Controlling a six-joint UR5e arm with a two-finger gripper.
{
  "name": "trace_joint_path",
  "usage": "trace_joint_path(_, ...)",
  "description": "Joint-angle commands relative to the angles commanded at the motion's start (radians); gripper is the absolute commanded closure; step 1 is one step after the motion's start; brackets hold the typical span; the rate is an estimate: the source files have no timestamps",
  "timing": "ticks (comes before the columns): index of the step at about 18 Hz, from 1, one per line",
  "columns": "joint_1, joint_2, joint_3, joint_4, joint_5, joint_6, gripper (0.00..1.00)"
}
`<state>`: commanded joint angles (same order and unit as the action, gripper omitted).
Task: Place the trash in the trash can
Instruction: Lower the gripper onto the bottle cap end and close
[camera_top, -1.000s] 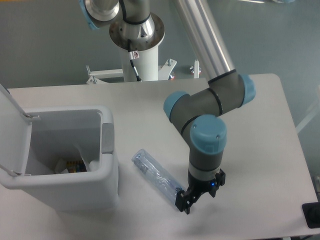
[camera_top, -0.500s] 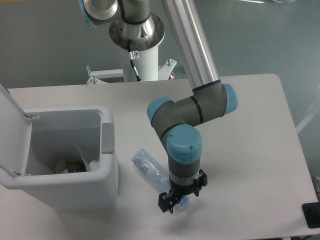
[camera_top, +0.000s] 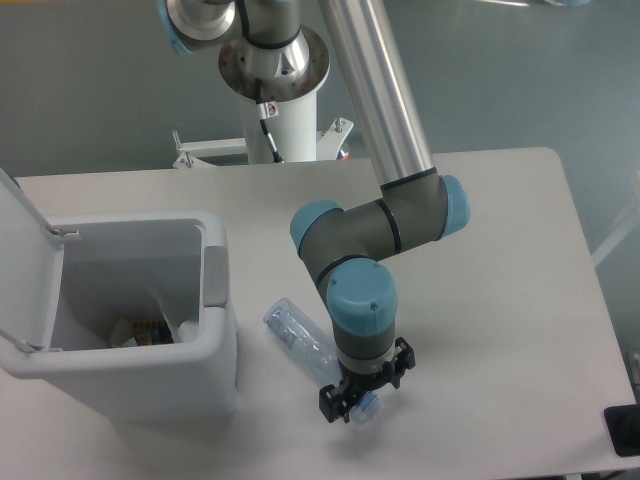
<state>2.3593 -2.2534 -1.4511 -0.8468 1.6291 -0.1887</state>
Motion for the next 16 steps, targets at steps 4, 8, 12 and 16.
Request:
trace_joint_path(4, -0.009, -0.008, 0.0, 0.0, 0.012, -0.003, 0.01)
trace_joint_path(8, -0.021, -0.009, -0.015, 0.0, 0.031, -0.024, 0.04)
trace_joint_path(12, -0.045, -0.008, -0.025, 0.0, 0.041, -0.029, 0.11)
trace_joint_path(16, -0.045, -0.005, -0.022, 0.0, 0.043, -0.028, 0.21)
